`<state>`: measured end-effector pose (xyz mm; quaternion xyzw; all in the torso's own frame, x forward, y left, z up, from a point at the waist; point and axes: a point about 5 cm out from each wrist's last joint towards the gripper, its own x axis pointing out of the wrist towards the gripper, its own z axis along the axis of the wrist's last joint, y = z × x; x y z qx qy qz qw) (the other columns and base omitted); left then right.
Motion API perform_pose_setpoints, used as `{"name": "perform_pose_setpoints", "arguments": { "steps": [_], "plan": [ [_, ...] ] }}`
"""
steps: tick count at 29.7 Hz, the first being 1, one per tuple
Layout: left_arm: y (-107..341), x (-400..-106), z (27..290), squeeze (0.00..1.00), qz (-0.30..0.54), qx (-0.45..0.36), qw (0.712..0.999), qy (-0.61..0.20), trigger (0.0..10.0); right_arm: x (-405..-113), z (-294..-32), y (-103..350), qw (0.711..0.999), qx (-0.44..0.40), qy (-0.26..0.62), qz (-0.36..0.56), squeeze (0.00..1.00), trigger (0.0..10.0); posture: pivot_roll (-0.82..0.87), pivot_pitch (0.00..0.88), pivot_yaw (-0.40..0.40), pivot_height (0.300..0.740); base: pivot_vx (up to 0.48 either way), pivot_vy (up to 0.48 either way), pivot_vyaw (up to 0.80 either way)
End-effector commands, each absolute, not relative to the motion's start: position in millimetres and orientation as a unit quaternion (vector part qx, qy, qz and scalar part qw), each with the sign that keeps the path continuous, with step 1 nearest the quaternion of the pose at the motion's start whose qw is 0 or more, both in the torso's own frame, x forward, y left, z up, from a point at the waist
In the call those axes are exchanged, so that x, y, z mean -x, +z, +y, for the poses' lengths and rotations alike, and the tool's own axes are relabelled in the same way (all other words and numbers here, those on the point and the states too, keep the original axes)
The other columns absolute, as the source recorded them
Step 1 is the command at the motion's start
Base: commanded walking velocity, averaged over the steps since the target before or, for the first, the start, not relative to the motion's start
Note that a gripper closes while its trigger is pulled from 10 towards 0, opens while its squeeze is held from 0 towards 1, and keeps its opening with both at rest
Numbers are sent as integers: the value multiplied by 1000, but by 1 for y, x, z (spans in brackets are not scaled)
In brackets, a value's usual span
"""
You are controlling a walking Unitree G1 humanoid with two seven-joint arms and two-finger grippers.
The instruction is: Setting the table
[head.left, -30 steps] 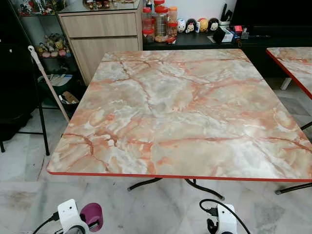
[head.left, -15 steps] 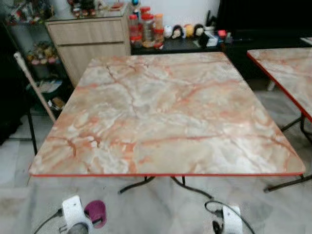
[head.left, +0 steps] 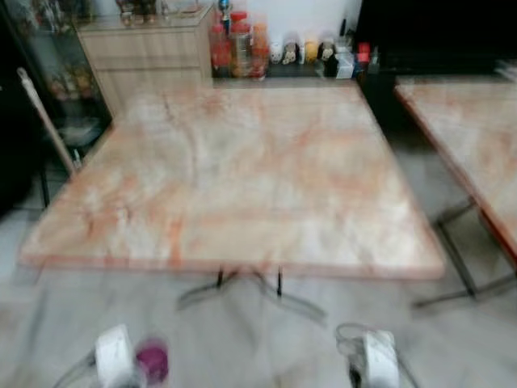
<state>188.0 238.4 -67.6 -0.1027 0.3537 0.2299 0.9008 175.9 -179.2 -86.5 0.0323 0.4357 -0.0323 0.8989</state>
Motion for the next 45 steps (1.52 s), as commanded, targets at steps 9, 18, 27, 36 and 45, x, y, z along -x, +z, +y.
{"name": "perform_pose_setpoints", "arguments": {
  "steps": [9, 18, 27, 36, 45],
  "plan": [
    [-67, -191, 235, 0, 351, 105, 903, 226, 10000, -178, -190, -84, 902, -29, -48, 428, 0, 10000, 15, 11, 16, 740, 0, -395, 285],
    [-68, -189, 233, 0, 353, 107, 901, 227, 10000, -179, -190, -83, 904, -27, -46, 425, 0, 10000, 15, 25, 13, 740, 0, -396, 0],
    [-68, -190, 232, 0, 354, 105, 902, 222, 10000, -179, -189, -84, 904, -26, -46, 425, 0, 10000, 14, 32, 18, 740, 0, -393, 0],
    [-67, -193, 230, 0, 352, 104, 905, 216, 10000, -183, -190, -82, 906, -36, -55, 419, 0, 10000, 4, 34, 23, 740, 0, -393, 0],
    [-67, -194, 229, 0, 353, 102, 906, 212, 10000, -181, -189, -82, 905, -34, -56, 421, 0, 10000, 3, 41, 26, 740, 0, -390, 0]
  ]
}}
